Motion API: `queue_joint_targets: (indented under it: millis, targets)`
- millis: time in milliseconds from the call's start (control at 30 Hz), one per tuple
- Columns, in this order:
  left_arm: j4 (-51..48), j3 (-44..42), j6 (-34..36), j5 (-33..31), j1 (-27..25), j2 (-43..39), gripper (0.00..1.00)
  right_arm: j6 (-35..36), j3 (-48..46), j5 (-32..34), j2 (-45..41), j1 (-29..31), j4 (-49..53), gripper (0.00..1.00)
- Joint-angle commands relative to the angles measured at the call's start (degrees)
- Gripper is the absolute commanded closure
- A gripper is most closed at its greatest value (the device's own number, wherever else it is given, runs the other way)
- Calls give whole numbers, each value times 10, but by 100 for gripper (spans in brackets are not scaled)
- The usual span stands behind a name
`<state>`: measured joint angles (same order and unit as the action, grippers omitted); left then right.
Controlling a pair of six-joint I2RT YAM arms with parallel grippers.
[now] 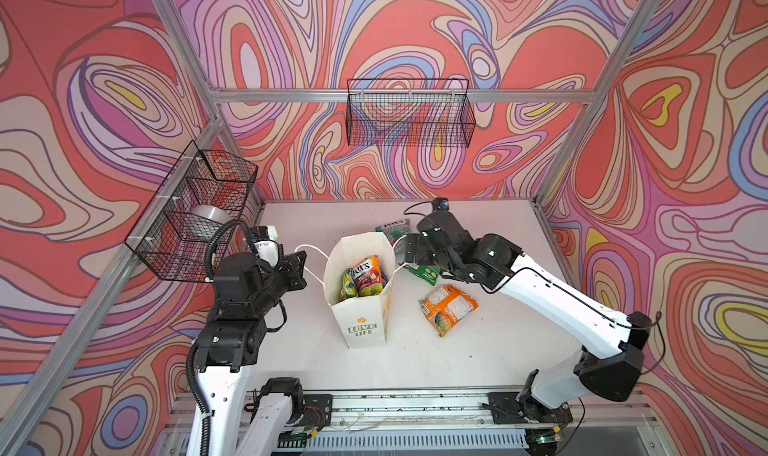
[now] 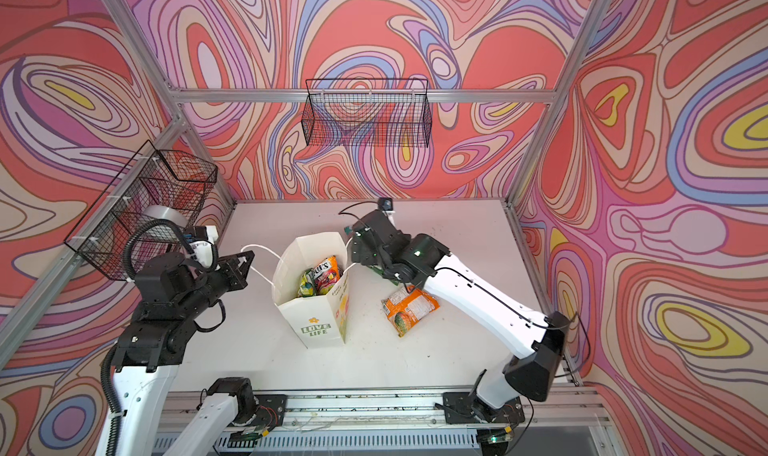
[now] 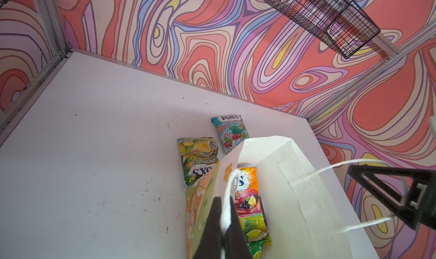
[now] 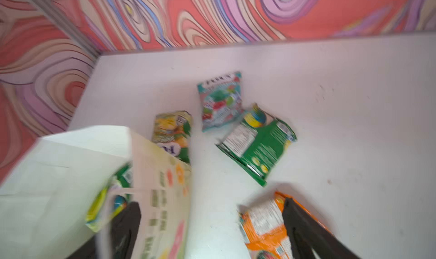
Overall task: Place the snacks into the paper bag
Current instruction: 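Raise the right gripper out of the bag and move it toward the remaining packets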
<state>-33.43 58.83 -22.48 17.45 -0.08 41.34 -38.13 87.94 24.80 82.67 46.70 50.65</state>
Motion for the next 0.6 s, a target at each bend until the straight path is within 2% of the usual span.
queue_joint_targets:
  millis: [0,100,167,267,333,367,467,567]
  targets:
    - [2,4,10,-12,-3,-1,100,-64,-88,-7,-132,-61,-41,1]
    - [1,4,9,-9,-4,1,100,-98,-145,-19,-172,-122,-8,2]
    - [1,6,9,-8,-4,1,100,-88,-173,-74,-176,-153,-19,2]
    - [1,6,9,-8,-4,1,100,-52,-160,-120,-167,-154,-58,2]
    - [1,5,10,-7,-4,1,100,-19,-127,-198,-145,-153,-110,2]
    - [1,6,10,-9,-4,1,100,-17,-102,-212,-132,-152,-107,2]
    - [-2,6,13,-21,-4,1,100,-52,-68,-137,-99,-157,-36,2]
    - [-2,6,14,-25,-4,0,100,-84,-102,-130,-90,-191,-1,2]
